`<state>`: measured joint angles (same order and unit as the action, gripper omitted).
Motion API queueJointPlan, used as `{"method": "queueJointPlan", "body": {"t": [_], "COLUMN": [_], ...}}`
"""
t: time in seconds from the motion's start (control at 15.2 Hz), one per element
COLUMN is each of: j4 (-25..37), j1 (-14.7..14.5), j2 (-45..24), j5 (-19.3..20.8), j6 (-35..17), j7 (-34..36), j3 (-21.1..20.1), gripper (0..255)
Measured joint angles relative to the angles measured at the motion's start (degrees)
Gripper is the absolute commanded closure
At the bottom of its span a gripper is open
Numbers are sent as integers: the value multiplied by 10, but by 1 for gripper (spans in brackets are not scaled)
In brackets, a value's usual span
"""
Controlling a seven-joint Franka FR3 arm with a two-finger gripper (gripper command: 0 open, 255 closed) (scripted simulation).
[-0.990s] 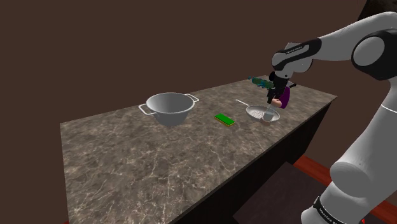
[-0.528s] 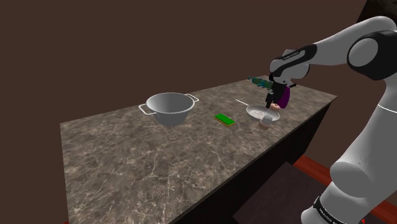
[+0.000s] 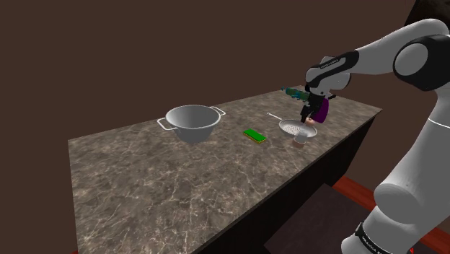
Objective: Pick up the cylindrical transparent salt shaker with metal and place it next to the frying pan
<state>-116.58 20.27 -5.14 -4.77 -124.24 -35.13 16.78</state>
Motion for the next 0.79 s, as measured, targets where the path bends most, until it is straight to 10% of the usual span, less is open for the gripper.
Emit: {"method": "queueJointPlan", "body": {"t": [0.79], "j4": [39], "j1": [0], "j2": [30], "j5": [13], "j6": [66], "j7": [9], "j3": [2], "gripper": [0]}}
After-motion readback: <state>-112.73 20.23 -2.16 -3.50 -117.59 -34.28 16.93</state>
